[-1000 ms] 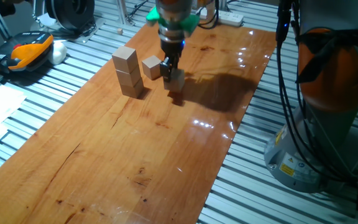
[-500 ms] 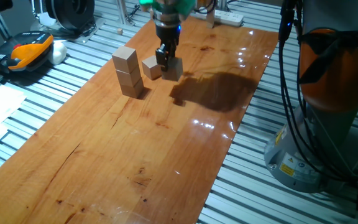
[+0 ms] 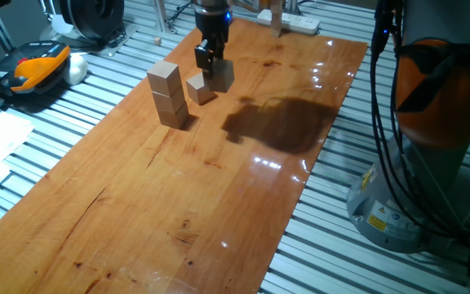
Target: Stack the blocks in a vertical line of five
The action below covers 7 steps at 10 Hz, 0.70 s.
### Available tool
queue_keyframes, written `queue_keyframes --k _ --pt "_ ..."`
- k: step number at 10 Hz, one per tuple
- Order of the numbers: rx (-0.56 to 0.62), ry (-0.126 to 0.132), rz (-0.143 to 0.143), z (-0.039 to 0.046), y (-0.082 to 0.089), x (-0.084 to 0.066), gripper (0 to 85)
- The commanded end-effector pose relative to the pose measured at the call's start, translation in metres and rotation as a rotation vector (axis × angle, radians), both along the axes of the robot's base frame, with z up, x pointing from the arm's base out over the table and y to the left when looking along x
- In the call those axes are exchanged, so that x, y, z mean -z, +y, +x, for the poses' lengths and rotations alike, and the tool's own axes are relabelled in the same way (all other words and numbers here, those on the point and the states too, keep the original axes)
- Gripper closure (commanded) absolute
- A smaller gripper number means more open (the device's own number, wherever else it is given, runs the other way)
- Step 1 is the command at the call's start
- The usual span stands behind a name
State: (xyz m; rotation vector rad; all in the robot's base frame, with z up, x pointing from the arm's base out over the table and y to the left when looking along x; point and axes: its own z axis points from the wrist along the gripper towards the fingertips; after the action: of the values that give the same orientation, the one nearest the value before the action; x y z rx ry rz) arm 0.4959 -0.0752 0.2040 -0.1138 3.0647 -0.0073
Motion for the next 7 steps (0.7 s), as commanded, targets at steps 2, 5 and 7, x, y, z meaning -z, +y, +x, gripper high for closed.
queue_keyframes --k 2,5,7 --pt "0.015 0.002 -0.007 -0.0015 0.012 -0.014 85.0" --pt "0.042 0.013 -0.009 -0.0028 0.032 -0.026 85.0" --pt "0.059 0.013 -0.01 -0.0031 0.042 -0.031 85.0"
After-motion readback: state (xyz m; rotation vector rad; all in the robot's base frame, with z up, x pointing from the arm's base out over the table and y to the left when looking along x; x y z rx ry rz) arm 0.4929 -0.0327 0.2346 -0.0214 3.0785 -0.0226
